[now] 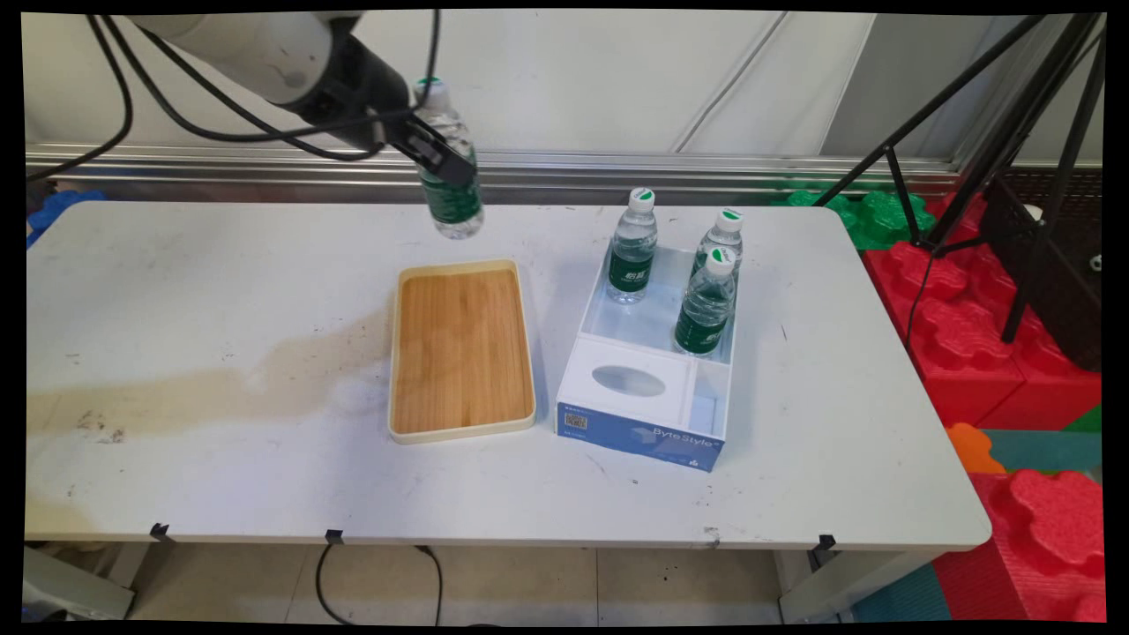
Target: Place the picked object on the tray
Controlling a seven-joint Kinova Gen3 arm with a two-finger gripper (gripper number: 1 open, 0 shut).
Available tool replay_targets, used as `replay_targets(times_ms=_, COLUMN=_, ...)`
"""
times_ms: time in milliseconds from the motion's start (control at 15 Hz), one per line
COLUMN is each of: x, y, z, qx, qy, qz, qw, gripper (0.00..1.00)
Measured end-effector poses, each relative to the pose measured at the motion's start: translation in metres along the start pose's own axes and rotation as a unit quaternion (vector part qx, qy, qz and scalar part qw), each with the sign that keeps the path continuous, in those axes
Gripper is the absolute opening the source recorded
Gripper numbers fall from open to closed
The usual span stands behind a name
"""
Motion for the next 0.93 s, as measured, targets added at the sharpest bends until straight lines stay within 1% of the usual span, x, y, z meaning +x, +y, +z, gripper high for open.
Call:
replay_targets(times_ms=200, x=-0.004, y=-0.020, z=0.004, qx=0.008, qy=-0.004, qz=-0.002, qw=1.0000, gripper=0.00)
replay_targets(times_ms=333, x=-0.007, y=-0.032, z=0.015, qx=0.008, qy=-0.010, qz=0.002, qw=0.9999, gripper=0.00)
replay_targets(times_ms=467, x=-0.010, y=-0.041, z=0.033, qx=0.005, qy=-0.022, qz=0.008, qw=0.9997, gripper=0.00)
replay_targets(times_ms=667, x=-0.018, y=-0.050, z=0.055, qx=0.002, qy=-0.039, qz=0.012, qw=0.9992, gripper=0.00)
replay_targets(times_ms=933, x=-0.034, y=-0.063, z=0.087, qx=0.001, qy=-0.065, qz=0.022, qw=0.9976, gripper=0.00)
